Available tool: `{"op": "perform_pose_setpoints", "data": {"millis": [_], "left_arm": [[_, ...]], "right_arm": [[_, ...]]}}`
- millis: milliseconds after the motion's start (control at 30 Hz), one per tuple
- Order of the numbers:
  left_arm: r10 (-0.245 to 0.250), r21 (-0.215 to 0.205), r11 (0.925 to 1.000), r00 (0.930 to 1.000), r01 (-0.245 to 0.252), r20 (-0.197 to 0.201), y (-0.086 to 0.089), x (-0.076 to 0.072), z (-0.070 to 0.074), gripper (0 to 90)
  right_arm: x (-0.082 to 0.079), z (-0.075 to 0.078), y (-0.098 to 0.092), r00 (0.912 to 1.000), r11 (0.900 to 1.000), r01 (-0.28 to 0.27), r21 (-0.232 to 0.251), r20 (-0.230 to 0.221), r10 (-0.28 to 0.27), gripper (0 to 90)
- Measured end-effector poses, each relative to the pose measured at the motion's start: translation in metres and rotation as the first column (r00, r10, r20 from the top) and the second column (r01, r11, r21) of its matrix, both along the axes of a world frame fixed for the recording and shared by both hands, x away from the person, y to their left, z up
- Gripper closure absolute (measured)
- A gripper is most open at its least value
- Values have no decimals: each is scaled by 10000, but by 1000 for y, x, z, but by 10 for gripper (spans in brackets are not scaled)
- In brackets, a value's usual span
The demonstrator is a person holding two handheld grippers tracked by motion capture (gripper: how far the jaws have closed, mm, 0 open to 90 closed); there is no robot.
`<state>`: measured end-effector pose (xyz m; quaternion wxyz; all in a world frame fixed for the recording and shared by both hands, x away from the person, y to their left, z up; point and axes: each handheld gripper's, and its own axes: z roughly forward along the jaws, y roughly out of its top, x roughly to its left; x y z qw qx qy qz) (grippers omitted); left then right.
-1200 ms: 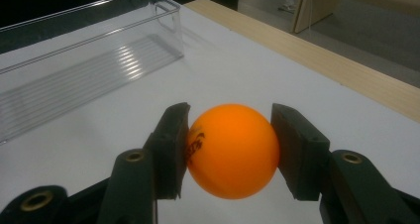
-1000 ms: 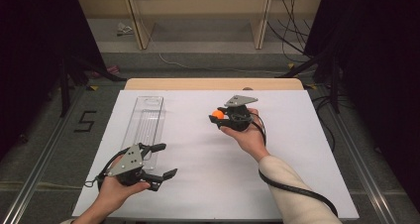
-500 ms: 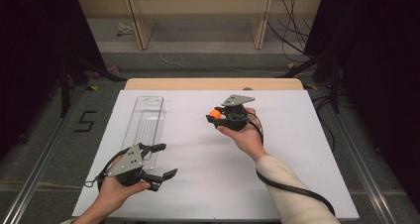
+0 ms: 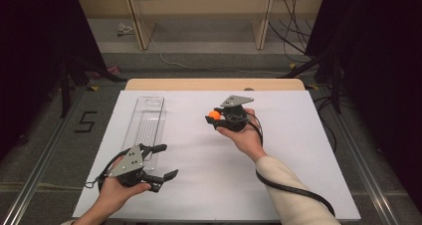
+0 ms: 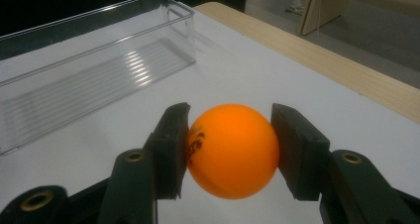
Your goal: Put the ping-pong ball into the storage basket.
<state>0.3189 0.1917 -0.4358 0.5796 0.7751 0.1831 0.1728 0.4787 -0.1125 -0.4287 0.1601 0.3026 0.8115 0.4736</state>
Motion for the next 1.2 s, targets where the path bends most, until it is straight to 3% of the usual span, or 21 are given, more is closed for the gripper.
{"op": "perform_pose_setpoints", "data": {"millis": [1200], "left_arm": [[-249, -67, 9997, 9997, 249, 16, -3, -2, 1, 157]], "right_arm": [[0, 4, 12, 9998, 9998, -167, 106, 60, 166, 513]]}}
